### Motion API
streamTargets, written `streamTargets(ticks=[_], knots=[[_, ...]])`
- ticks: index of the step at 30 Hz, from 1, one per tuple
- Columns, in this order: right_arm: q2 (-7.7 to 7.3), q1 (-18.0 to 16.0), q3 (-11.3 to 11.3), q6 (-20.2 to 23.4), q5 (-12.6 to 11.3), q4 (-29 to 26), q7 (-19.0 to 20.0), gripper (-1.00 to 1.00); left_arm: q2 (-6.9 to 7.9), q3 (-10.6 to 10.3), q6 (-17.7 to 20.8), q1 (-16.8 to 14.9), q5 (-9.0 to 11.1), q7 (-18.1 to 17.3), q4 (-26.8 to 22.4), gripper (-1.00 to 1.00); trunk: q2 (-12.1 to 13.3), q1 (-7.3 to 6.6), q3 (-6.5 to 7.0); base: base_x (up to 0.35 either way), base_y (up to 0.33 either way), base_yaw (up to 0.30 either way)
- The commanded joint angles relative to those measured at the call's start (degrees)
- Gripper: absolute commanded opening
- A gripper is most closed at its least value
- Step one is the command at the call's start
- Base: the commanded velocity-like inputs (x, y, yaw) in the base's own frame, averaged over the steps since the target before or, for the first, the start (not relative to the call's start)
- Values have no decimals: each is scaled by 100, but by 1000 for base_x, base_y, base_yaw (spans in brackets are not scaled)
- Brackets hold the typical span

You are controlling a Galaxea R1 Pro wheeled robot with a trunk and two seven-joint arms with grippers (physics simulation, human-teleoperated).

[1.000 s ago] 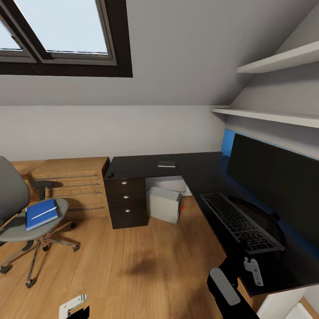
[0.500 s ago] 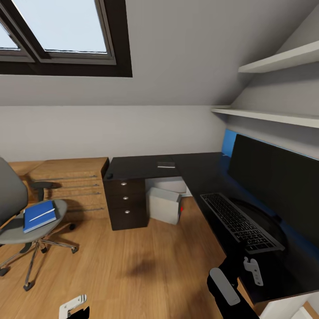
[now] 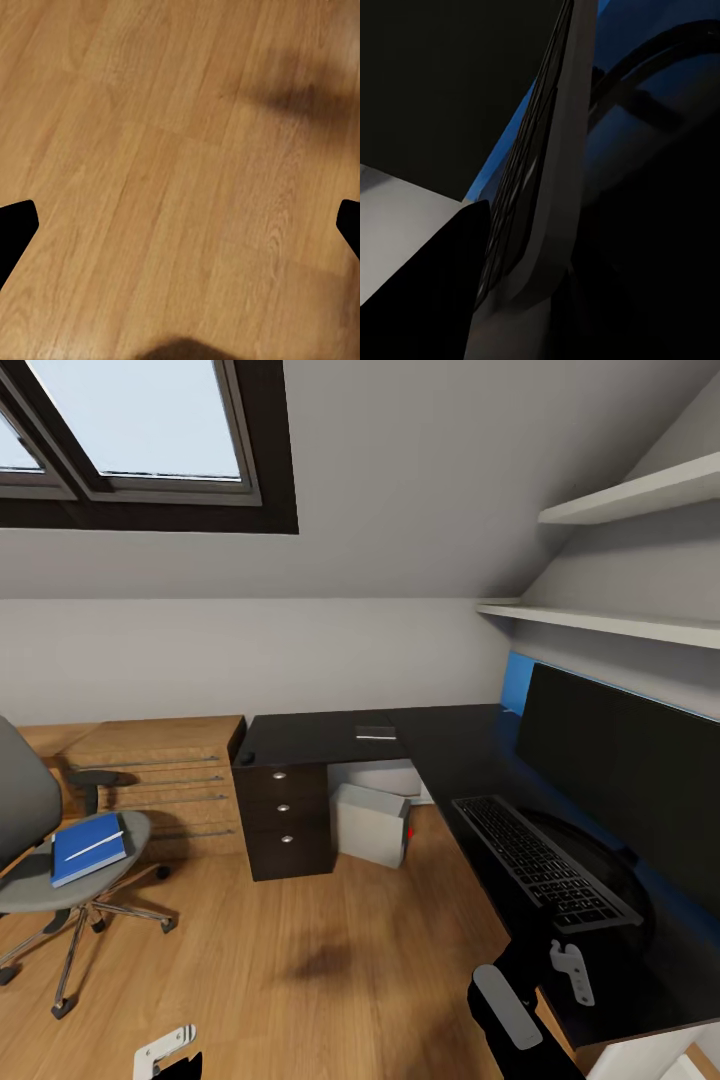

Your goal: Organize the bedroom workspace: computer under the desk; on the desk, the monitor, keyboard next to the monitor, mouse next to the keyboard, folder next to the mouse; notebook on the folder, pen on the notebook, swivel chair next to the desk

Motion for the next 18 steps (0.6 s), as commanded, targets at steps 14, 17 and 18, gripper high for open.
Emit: streamTargets(ticks=[14, 17, 18], knots=[[-14, -4, 16, -22, 21, -4, -58, 100, -2, 13, 36, -2, 41, 12, -13, 100, -4, 0, -7, 0, 0, 0], [-28, -4, 16, -22, 21, -4, -56, 100, -2, 13, 36, -2, 41, 9, -13, 100, -4, 0, -7, -22, -16, 0], [-32, -4, 16, -22, 21, -4, -55, 100, -1, 13, 36, -2, 41, 8, -13, 100, -4, 0, -7, -92, -70, 0]])
